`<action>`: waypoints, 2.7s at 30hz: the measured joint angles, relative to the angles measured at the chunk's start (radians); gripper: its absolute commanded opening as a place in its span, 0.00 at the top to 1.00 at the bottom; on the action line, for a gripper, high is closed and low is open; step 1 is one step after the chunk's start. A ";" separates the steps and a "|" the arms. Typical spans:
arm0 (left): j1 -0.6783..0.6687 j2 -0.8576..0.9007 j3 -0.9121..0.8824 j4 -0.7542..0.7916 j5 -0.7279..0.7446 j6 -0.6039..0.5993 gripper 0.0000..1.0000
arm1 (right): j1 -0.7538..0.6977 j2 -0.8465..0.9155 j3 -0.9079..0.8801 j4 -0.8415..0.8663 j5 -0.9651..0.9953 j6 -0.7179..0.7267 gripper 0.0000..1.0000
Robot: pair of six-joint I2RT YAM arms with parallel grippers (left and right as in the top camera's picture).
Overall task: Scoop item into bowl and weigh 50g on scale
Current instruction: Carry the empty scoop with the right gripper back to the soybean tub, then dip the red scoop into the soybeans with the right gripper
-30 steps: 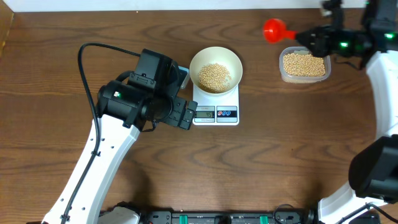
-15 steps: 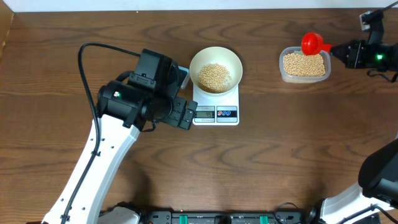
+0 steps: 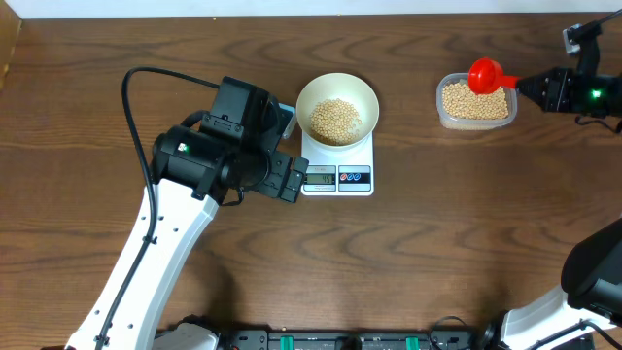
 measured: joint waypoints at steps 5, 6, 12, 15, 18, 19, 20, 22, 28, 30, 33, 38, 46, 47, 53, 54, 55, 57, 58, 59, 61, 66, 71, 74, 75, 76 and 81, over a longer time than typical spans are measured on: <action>0.000 0.000 0.000 0.000 0.000 0.000 0.02 | 0.000 0.000 0.000 0.010 -0.001 0.023 0.99; 0.000 0.000 0.000 0.000 0.000 0.000 0.02 | 0.000 0.000 0.000 0.013 -0.002 0.029 0.99; 0.000 0.000 0.000 0.000 0.000 0.000 0.02 | 0.000 0.000 0.000 0.104 -0.002 0.139 0.99; 0.000 0.000 0.000 0.000 0.000 0.000 0.02 | 0.000 0.000 0.000 0.156 0.000 0.201 0.99; 0.000 0.000 0.000 0.000 0.000 0.000 0.02 | 0.000 0.000 0.000 0.193 0.003 0.250 0.99; 0.000 0.000 0.000 0.000 0.000 0.000 0.02 | 0.000 0.000 0.000 0.200 0.003 0.264 0.99; 0.000 0.000 0.000 0.000 0.000 0.000 0.02 | 0.000 -0.001 0.000 0.206 0.003 0.275 0.99; 0.000 0.000 0.000 0.000 0.000 0.000 0.02 | 0.000 -0.001 0.000 0.210 0.003 0.291 0.99; 0.000 0.000 0.000 0.000 0.000 0.000 0.02 | 0.000 -0.001 0.000 0.204 0.005 0.314 0.99; 0.000 0.000 0.000 0.000 0.000 0.000 0.02 | 0.002 -0.001 0.000 0.194 0.007 0.315 0.99; 0.000 0.000 0.000 0.000 0.000 0.000 0.02 | 0.011 -0.002 0.000 0.176 0.011 0.314 0.99; 0.000 0.000 0.000 0.000 0.000 0.000 0.02 | 0.040 -0.002 0.000 0.201 0.017 0.303 0.99; 0.000 0.000 0.000 0.000 0.000 0.000 0.02 | 0.041 -0.002 0.000 0.129 0.041 0.250 0.99; 0.000 0.000 0.000 0.000 0.000 0.000 0.02 | 0.042 -0.002 0.000 0.122 0.050 0.240 0.99; 0.000 0.000 0.000 0.000 0.000 0.000 0.02 | 0.051 -0.005 0.000 0.049 0.163 0.190 0.99; 0.000 0.000 0.000 0.000 0.000 0.000 0.02 | 0.056 -0.005 0.000 0.038 0.188 0.185 0.99; 0.000 0.000 0.000 0.000 0.000 0.000 0.02 | 0.063 -0.005 0.000 0.027 0.217 0.179 0.99; 0.000 0.000 0.000 0.000 0.000 0.000 0.02 | 0.090 -0.006 0.000 0.011 0.285 0.165 0.99; 0.000 0.000 0.000 0.000 0.000 0.000 0.02 | 0.105 -0.006 0.000 0.008 0.315 0.160 0.99; 0.000 0.000 0.000 0.000 0.000 0.000 0.02 | 0.123 -0.006 0.000 0.006 0.346 0.155 0.99; 0.000 0.000 0.000 0.000 0.000 0.000 0.02 | 0.166 -0.006 0.000 0.003 0.414 0.144 0.99; 0.000 0.000 0.000 0.000 0.000 0.000 0.02 | 0.252 -0.006 0.000 0.003 0.569 0.136 0.99; 0.000 0.000 0.000 0.000 0.000 0.000 0.02 | 0.278 -0.006 0.000 0.003 0.662 0.133 0.99; 0.000 0.000 0.000 0.000 0.000 0.000 0.02 | 0.278 -0.005 0.000 0.010 0.694 0.133 0.99; 0.000 0.000 0.000 0.000 0.000 0.000 0.02 | 0.278 -0.005 0.000 0.015 0.700 0.133 0.99; 0.000 0.000 0.000 0.000 0.000 0.000 0.02 | 0.278 -0.005 0.000 0.024 0.705 0.133 0.99; 0.000 0.000 0.000 0.000 0.000 0.000 0.02 | 0.278 0.011 0.000 0.059 0.718 0.133 0.99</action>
